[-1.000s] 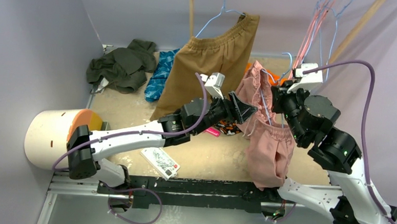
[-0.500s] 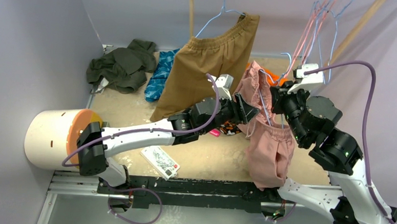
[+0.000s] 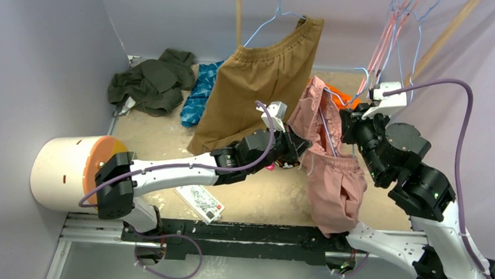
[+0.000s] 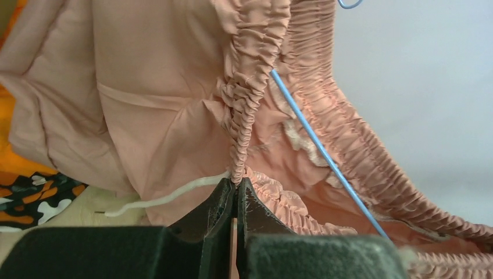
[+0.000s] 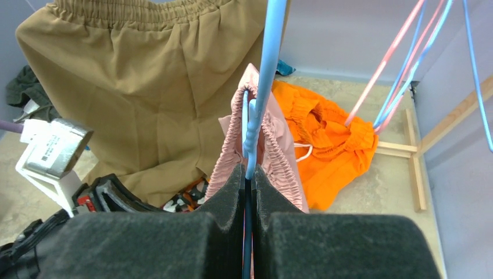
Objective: Place the shorts on the hanger
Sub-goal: Place the hanger at the clothesline.
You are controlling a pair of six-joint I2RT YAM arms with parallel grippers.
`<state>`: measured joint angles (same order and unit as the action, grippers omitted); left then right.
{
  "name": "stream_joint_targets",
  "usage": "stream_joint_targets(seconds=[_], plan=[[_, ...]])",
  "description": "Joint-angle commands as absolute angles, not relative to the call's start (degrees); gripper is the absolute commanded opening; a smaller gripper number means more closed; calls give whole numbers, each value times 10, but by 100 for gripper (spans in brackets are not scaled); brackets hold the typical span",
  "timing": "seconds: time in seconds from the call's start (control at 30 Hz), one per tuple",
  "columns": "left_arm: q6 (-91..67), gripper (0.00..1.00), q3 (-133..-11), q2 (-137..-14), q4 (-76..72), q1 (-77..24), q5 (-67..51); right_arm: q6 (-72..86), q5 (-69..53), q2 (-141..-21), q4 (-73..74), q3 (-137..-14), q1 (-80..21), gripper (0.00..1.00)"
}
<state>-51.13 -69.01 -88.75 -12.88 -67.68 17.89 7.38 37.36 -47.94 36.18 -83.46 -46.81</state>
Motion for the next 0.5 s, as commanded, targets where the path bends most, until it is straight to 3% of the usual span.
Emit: stream_joint_targets(seconds=[0.0,0.2,0.33,0.47], plan=[[-512,0,-675,-853,-132,-676,216,61,411,-464,315,-837,-467,0],[-509,4,-688,-855,-150,-678,179,60,405,-464,312,-831,-467,0],[-512,29,-702,-859,-157,-678,138,58,406,-464,307,-829,-467,0],[-522,61,-704,-846,-140,-679,142,57,408,-464,313,-832,-467,0]])
